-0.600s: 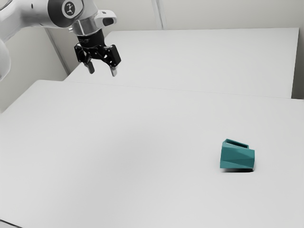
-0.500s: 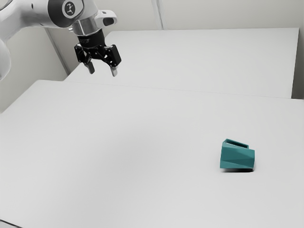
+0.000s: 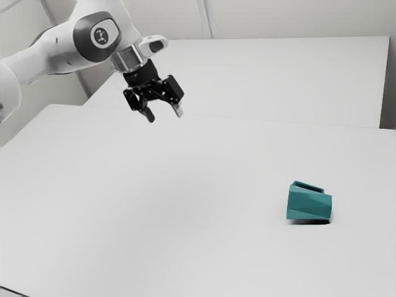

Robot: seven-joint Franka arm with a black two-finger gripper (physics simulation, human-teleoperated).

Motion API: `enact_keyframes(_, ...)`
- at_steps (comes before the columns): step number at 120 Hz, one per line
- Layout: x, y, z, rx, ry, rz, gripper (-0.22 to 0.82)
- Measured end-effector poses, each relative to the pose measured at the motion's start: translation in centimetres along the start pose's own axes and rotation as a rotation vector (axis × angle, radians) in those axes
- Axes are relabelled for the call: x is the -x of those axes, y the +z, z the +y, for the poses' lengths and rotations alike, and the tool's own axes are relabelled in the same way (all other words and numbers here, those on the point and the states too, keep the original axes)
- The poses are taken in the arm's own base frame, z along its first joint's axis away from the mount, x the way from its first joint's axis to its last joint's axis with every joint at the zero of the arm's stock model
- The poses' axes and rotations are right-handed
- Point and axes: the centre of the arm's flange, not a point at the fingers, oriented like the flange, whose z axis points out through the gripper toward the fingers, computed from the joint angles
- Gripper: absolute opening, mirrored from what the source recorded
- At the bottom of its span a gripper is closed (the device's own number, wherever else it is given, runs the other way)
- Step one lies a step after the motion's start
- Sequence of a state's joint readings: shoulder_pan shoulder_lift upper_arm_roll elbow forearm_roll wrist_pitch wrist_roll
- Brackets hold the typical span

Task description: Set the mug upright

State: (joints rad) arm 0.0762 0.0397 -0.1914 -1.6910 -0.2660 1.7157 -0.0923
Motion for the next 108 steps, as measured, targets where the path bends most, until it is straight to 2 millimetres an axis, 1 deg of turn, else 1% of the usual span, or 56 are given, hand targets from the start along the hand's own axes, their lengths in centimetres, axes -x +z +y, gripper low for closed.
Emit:
enact_keyframes(34,0.6,10.9,5.8,0.223,0.031,0.024,0.60)
enact_keyframes(43,0.4,12.9,7.0,0.270,0.034,0.033,0.60)
enact_keyframes(52,-0.3,14.9,7.3,0.323,0.013,0.037,0.60)
enact_keyframes(57,-0.7,16.3,7.4,0.350,0.000,0.041,0.60)
enact_keyframes(70,-1.1,19.5,8.3,0.415,-0.026,0.043,0.60)
enact_keyframes(78,-1.1,21.4,9.3,0.455,-0.034,0.030,0.60)
enact_keyframes(87,-0.9,22.5,10.3,0.488,-0.031,0.027,0.60)
enact_keyframes(100,-0.6,24.9,11.1,0.535,-0.042,0.003,0.60)
enact_keyframes(108,-0.6,26.8,11.8,0.560,-0.046,-0.015,0.60)
